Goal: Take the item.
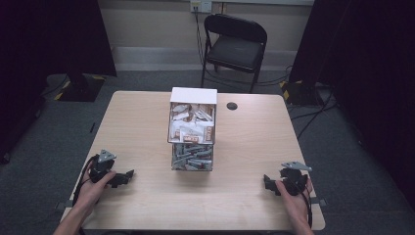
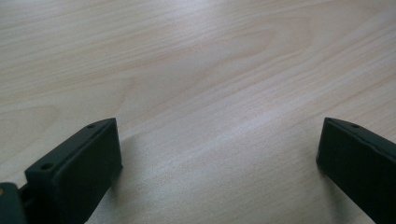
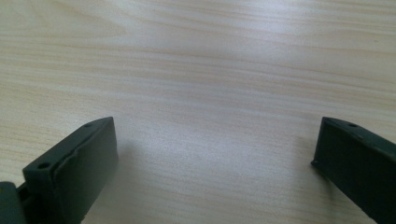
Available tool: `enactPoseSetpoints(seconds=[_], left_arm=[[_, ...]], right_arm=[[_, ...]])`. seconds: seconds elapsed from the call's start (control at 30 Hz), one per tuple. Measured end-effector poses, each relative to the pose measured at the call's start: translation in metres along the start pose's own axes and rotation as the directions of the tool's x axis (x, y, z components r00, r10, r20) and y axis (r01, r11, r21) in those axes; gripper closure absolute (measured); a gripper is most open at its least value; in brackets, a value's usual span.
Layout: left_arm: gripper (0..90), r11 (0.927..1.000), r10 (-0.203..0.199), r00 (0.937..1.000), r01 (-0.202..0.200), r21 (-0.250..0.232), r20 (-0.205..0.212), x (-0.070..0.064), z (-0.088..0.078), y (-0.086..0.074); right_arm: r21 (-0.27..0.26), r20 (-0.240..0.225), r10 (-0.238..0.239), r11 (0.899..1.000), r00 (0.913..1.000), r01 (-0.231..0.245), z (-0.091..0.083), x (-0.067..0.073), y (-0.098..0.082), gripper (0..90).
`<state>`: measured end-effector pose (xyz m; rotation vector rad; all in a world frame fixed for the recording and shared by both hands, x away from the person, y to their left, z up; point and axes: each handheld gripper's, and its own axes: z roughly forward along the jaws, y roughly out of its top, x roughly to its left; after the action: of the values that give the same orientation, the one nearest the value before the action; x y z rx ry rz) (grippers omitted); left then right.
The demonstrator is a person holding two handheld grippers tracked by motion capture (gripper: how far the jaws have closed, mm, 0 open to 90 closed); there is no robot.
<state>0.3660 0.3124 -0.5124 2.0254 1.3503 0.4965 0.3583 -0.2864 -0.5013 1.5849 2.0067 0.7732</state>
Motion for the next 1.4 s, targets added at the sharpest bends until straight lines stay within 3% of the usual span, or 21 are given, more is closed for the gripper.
enactPoseSetpoints(seconds=[0.23, 0.33, 0.4, 0.5, 0.67, 1.03, 1.33, 1.4], left_arm=[[0.0, 1.0000, 0.000, 1.0000, 0.000, 0.000, -0.001, 0.000, 0.000, 0.000], [0.0, 1.0000, 0.002, 1.0000, -0.002, 0.001, 0.000, 0.000, 0.000, 0.000], [0.0, 1.0000, 0.000, 1.0000, 0.000, 0.000, 0.000, 0.000, 0.000, 0.000], [0.0, 1.0000, -0.001, 1.0000, 0.001, 0.000, -0.001, 0.000, 0.000, 0.000], [0.0, 1.0000, 0.001, 1.0000, -0.001, 0.001, 0.000, 0.000, 0.000, 0.000], [0.0, 1.0000, -0.009, 1.0000, 0.009, -0.004, 0.001, -0.001, 0.000, 0.000], [0.0, 0.9999, -0.009, 1.0000, 0.009, -0.006, 0.003, -0.001, 0.000, 0.000], [0.0, 1.0000, -0.008, 1.0000, 0.008, -0.006, 0.004, 0.000, 0.000, -0.001]], right_arm=[[0.000, -0.003, -0.002, 1.000, 1.0000, 0.002, -0.001, 0.001, 0.000, 1.4], [-0.001, -0.013, -0.009, 1.000, 0.9999, 0.009, -0.002, 0.003, 0.002, 8.9], [-0.003, -0.019, -0.010, 1.000, 0.9998, 0.010, -0.005, 0.004, 0.004, 18.9], [-0.003, -0.041, -0.020, 1.000, 0.9990, 0.020, -0.007, 0.006, 0.005, 14.8], [-0.032, -0.079, -0.011, 0.999, 0.9968, 0.008, -0.013, 0.010, 0.008, 18.1], [-0.103, -0.207, -0.028, 0.995, 0.9779, 0.007, -0.028, 0.025, 0.017, 32.3], [-0.133, -0.255, -0.047, 0.991, 0.9657, 0.013, -0.038, 0.030, 0.021, 40.6], [-0.150, -0.280, -0.061, 0.988, 0.9581, 0.020, -0.043, 0.033, 0.024, 43.1]])
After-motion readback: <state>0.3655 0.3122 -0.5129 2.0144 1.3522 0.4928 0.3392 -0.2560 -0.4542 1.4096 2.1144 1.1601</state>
